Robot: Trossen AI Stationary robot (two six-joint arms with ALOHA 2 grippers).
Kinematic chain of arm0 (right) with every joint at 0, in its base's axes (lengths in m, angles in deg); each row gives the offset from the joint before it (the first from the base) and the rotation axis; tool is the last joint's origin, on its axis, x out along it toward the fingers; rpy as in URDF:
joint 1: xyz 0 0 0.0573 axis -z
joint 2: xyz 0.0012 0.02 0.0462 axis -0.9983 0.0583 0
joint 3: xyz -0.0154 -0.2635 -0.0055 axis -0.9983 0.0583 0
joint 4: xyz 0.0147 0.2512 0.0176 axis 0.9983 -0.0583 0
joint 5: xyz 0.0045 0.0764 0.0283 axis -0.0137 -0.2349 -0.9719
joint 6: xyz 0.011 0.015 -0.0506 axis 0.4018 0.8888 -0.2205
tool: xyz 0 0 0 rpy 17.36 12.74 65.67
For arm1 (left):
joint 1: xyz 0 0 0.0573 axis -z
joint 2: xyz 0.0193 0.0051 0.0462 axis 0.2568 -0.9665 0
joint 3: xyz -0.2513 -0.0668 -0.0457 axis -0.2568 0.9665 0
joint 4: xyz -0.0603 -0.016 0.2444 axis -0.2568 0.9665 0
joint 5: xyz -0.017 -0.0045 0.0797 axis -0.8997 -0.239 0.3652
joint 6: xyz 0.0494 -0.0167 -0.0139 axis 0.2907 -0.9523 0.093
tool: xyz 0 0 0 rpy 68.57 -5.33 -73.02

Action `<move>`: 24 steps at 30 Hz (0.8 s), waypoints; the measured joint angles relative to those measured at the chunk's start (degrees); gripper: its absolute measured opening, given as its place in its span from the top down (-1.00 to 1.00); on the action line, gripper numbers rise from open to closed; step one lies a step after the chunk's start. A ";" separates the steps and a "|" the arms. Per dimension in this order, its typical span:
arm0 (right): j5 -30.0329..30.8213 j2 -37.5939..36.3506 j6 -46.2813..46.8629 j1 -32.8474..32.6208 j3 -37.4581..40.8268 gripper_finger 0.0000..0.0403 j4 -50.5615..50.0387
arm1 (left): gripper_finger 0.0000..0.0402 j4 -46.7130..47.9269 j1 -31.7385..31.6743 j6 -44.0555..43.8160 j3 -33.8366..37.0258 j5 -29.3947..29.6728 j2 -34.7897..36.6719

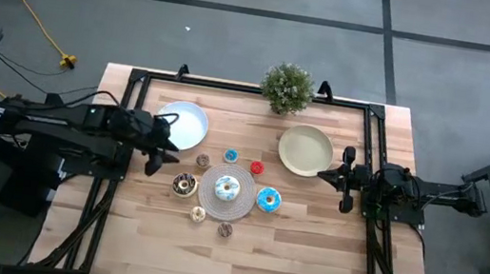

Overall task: Pick & Place donuts
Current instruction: Put the large black donut on the white plate

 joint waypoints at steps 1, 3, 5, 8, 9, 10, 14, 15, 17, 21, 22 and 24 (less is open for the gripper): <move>0.00 -0.02 0.02 -0.01 0.02 0.94 0.00 | 0.04 -0.01 0.02 -0.28 0.00 -1.38 -1.10; 0.02 -0.01 0.02 0.00 0.00 0.94 0.01 | 0.01 0.62 0.02 -0.45 -0.16 -4.04 -3.23; 0.02 -0.02 0.02 -0.01 0.01 0.94 0.01 | 0.01 3.56 0.02 -0.38 -1.71 -5.35 -5.76; 0.00 -0.02 0.02 -0.01 0.00 0.94 0.01 | 0.01 9.28 0.02 0.39 -5.69 -5.24 -10.18; 0.02 0.00 0.02 0.01 0.02 0.94 0.01 | 0.01 11.17 0.02 1.05 -7.24 -4.99 -11.69; 0.02 0.00 0.02 -0.01 0.01 0.94 0.01 | 0.00 12.56 0.02 1.79 -8.76 -4.72 -13.07; 0.00 -0.02 0.02 0.00 0.01 0.94 0.01 | 0.00 17.96 0.02 4.56 -14.82 -3.75 -18.50; 0.02 0.00 0.02 0.01 0.00 0.94 0.01 | 0.00 19.23 0.02 5.21 -16.19 -3.74 -19.82; 0.00 -0.01 0.02 0.00 0.01 0.94 0.01 | 0.00 21.51 0.02 6.22 -18.96 -3.71 -22.31; 0.00 -0.02 0.02 0.01 0.02 0.94 0.01 | 0.00 25.67 0.02 8.23 -23.40 -3.13 -26.47; 0.02 0.00 0.02 -0.01 0.00 0.94 0.01 | 0.00 26.46 0.02 8.48 -24.36 -2.51 -27.31; 0.02 0.00 0.02 -0.01 0.00 0.94 0.01 | 0.00 28.62 0.02 8.26 -25.58 -0.72 -28.69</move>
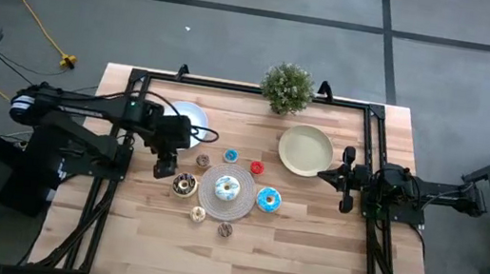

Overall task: Pick & Place donuts
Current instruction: Put the large black donut on the white plate

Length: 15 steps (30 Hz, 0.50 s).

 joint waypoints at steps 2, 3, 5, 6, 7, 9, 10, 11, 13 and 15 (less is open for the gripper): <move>0.00 0.01 0.00 0.01 0.01 0.94 0.00 | 0.00 1.48 0.00 -1.88 -0.38 1.18 -1.43; -0.01 0.01 0.00 0.01 0.02 0.94 0.00 | 0.00 2.45 -0.02 -3.21 -0.38 1.45 -2.16; 0.00 0.01 0.00 0.02 0.02 0.94 0.00 | 0.00 3.51 -0.02 -5.68 -0.38 1.93 -3.95; 0.00 0.01 -0.02 0.00 0.00 0.94 0.02 | 0.00 3.53 -0.02 -6.70 -0.37 1.94 -4.95; 0.00 0.01 0.00 0.02 0.02 0.94 0.00 | 0.00 3.24 -0.02 -7.85 -0.20 1.92 -6.05; -0.01 0.01 0.00 0.01 0.02 0.94 0.02 | 0.00 2.82 -0.02 -10.75 -0.03 1.96 -8.37; 0.00 0.01 0.00 0.00 0.02 0.94 0.02 | 0.00 2.42 -0.02 -12.12 -0.03 1.99 -9.52; 0.00 0.00 0.00 0.02 0.02 0.94 0.02 | 0.00 1.66 -0.02 -13.24 -0.02 1.96 -10.71; 0.00 0.01 0.00 0.02 0.01 0.94 0.02 | 0.00 -0.16 -0.02 -14.99 -0.01 2.01 -12.66; 0.00 0.01 0.00 0.01 0.01 0.94 0.02 | 0.00 -1.67 -0.02 -17.21 -0.01 2.07 -14.35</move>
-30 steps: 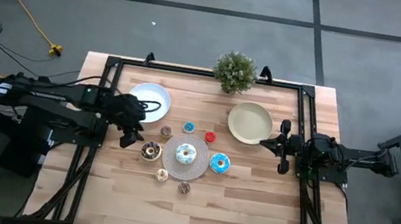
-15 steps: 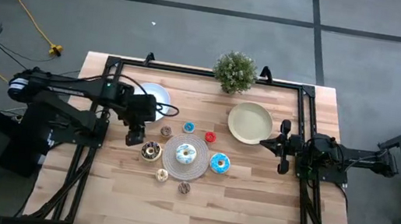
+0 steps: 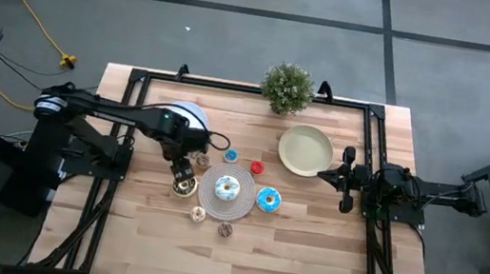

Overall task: Pick & Place donuts
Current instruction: Put the large black donut on the white plate

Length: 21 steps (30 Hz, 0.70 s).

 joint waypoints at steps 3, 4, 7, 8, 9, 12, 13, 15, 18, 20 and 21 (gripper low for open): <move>0.00 0.00 0.00 0.01 0.01 0.94 0.00 | 0.00 -2.40 0.12 -2.67 0.02 0.00 -1.93; 0.00 0.00 0.00 -0.01 0.00 0.94 0.00 | 0.00 -2.70 0.48 -3.23 0.02 0.07 -2.41; -0.02 0.00 0.00 0.00 0.01 0.94 0.02 | 0.00 -3.55 1.91 -3.33 0.04 0.73 -3.28; 0.00 0.00 0.00 0.00 0.01 0.94 0.01 | 0.00 -3.59 2.62 -3.31 0.06 1.35 -3.45; 0.00 0.00 0.00 0.00 0.01 0.94 0.02 | 0.00 -3.82 3.31 -3.29 0.05 2.31 -3.60; 0.00 0.00 0.00 0.01 0.00 0.94 0.02 | 0.00 -3.70 5.22 -3.31 0.09 4.81 -3.67; -0.01 0.00 0.00 -0.01 0.01 0.94 0.02 | 0.00 -3.73 5.79 -3.31 0.09 5.35 -3.64; 0.00 0.00 0.00 0.00 0.01 0.94 0.02 | 0.00 -3.72 6.76 -3.31 0.09 5.79 -3.66; 0.00 0.00 0.00 0.00 0.00 0.94 0.09 | 0.00 -3.71 7.95 -3.50 0.09 6.54 -3.66; 0.00 0.00 0.00 0.00 0.01 0.94 0.17 | 0.00 -4.20 8.61 -3.96 0.46 7.18 -3.66; 0.02 0.00 0.00 0.00 0.01 0.94 0.23 | 0.00 -4.43 8.83 -4.62 0.80 7.66 -3.66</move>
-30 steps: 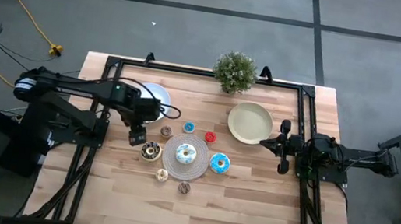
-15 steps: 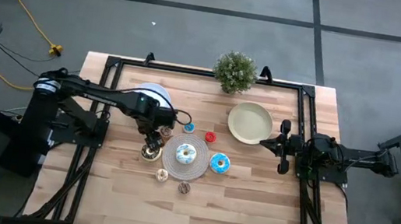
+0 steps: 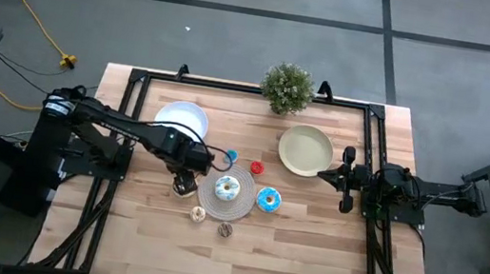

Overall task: Pick & Place donuts
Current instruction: Put the large black donut on the white plate

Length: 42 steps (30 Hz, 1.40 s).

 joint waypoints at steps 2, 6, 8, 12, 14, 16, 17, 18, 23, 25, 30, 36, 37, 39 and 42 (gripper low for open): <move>0.00 0.00 0.00 -0.01 0.00 0.94 0.04 | 0.00 -0.02 0.33 -0.98 0.73 0.64 0.00; 0.00 0.00 0.00 0.01 0.00 0.94 0.08 | 0.00 -0.13 0.33 -2.23 2.09 1.34 0.00; 0.00 0.00 0.00 0.00 0.00 0.94 0.08 | 0.00 -1.11 0.41 -2.79 2.83 1.37 0.00; 0.00 0.00 0.00 0.00 0.00 0.94 0.09 | 0.00 -3.42 1.19 -3.25 4.12 1.30 0.00; 0.00 0.00 0.00 0.01 0.00 0.94 0.10 | 0.00 -3.61 1.77 -3.81 4.57 1.34 0.00; 0.00 0.00 0.00 -0.01 0.00 0.94 0.10 | 0.00 -3.99 1.83 -4.27 4.92 1.37 0.00; 0.00 0.00 0.00 0.01 0.00 0.94 0.10 | 0.00 -4.18 2.12 -4.67 5.09 1.37 0.00; 0.00 0.00 0.00 0.00 0.00 0.94 0.10 | 0.00 -4.18 2.40 -4.79 5.18 1.39 0.00; 0.00 0.00 0.00 0.00 0.00 0.94 0.11 | 0.00 -4.34 3.18 -4.88 5.25 1.92 -1.58; 0.00 0.00 0.00 -0.01 0.00 0.94 0.12 | 0.00 -4.65 3.26 -4.84 5.25 2.26 -2.49; 0.00 0.00 0.00 0.00 0.00 0.94 0.19 | 0.00 -5.20 3.21 -4.64 5.25 2.28 -4.78; 0.01 0.00 0.00 0.01 0.00 0.94 0.34 | 0.00 -6.37 3.21 -3.92 5.23 2.23 -5.74; 0.05 0.00 0.00 0.01 0.00 0.94 0.47 | 0.00 -6.77 3.21 -3.38 5.23 2.22 -5.66; 0.05 0.00 -0.02 -0.01 0.00 0.94 0.47 | 0.00 -7.04 3.21 -3.06 5.23 2.23 -5.69; 0.05 0.00 0.00 0.00 0.00 0.94 0.56 | 0.00 -7.00 3.21 -2.96 5.23 2.26 -5.68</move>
